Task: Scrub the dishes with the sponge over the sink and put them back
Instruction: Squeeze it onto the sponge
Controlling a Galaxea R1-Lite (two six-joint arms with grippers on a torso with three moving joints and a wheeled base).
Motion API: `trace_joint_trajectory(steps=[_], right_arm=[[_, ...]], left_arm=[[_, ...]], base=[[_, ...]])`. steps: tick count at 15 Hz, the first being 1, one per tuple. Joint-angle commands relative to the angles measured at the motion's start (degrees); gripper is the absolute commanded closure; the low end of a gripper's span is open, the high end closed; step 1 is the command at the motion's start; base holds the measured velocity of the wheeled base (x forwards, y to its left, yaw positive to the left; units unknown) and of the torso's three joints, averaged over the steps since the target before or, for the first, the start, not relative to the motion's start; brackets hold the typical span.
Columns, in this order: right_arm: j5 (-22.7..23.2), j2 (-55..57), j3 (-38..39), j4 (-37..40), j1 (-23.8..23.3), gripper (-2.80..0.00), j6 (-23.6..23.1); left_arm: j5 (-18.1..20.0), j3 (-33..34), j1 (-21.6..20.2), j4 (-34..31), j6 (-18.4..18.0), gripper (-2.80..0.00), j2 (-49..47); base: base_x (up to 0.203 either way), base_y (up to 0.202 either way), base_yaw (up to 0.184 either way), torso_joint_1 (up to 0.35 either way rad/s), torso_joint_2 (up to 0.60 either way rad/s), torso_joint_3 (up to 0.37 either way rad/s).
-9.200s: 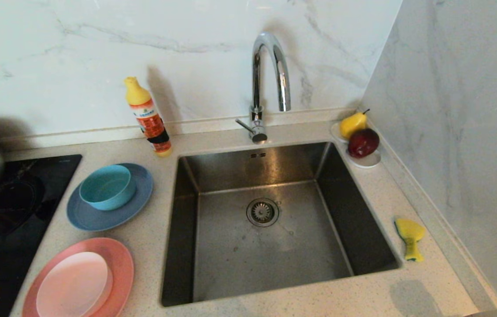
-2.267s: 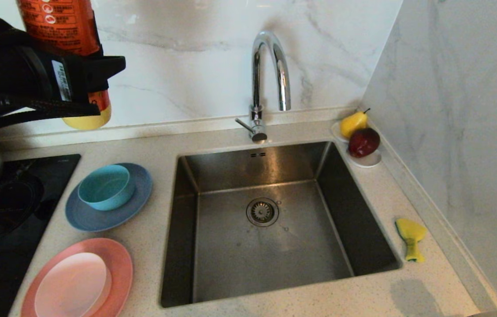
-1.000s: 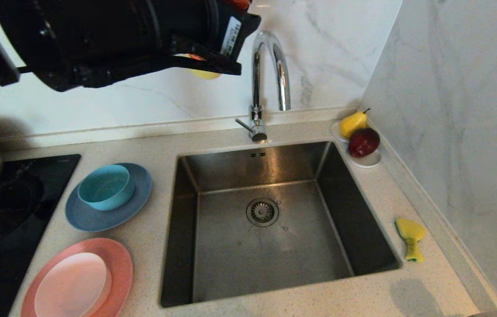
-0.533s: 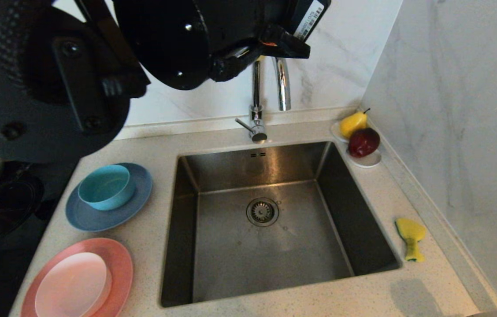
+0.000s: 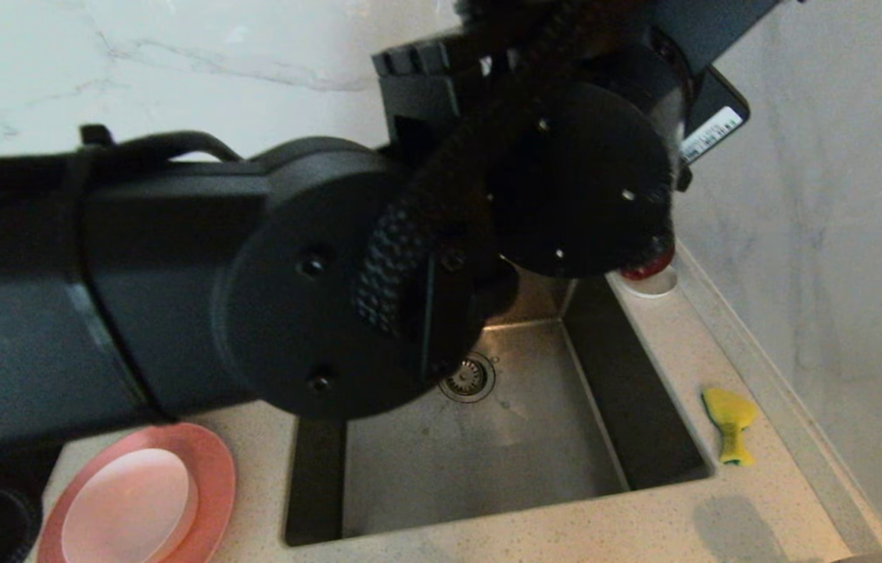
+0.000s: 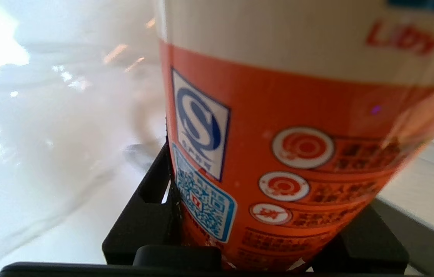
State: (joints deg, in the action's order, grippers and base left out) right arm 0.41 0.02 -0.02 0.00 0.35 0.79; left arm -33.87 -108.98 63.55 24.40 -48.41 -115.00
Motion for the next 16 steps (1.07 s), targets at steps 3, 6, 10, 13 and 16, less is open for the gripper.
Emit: trace_joint_trajectory(steps=[3,6,10,13,16], right_arm=[[0.02,-0.02,0.02,0.0,0.0,0.0,0.0],[0.02,-0.02,0.02,0.0,0.0,0.0,0.0],[0.02,-0.02,0.02,0.0,0.01,0.0,0.0],[0.02,-0.02,-0.05,0.0,0.0,0.0,0.0],[0.02,-0.02,0.02,0.0,0.0,0.0,0.0]], left_arm=[[-3.52,0.09,3.39,2.0,-0.41,0.0,-5.6],[-5.92,0.6,4.46,2.43,-0.37,0.0,-8.44],[-9.28,0.73,4.86,2.47,-0.37,0.0,-12.17],[-11.75,0.79,5.26,2.23,-0.4,0.0,-14.92],[-15.76,0.79,5.25,2.31,-0.62,0.0,-18.52]], base=[[0.0,0.0,0.0,0.0,0.0,0.0],[0.0,0.0,0.0,0.0,0.0,0.0],[0.0,0.0,0.0,0.0,0.0,0.0],[0.0,0.0,0.0,0.0,0.0,0.0],[0.0,0.0,0.0,0.0,0.0,0.0]])
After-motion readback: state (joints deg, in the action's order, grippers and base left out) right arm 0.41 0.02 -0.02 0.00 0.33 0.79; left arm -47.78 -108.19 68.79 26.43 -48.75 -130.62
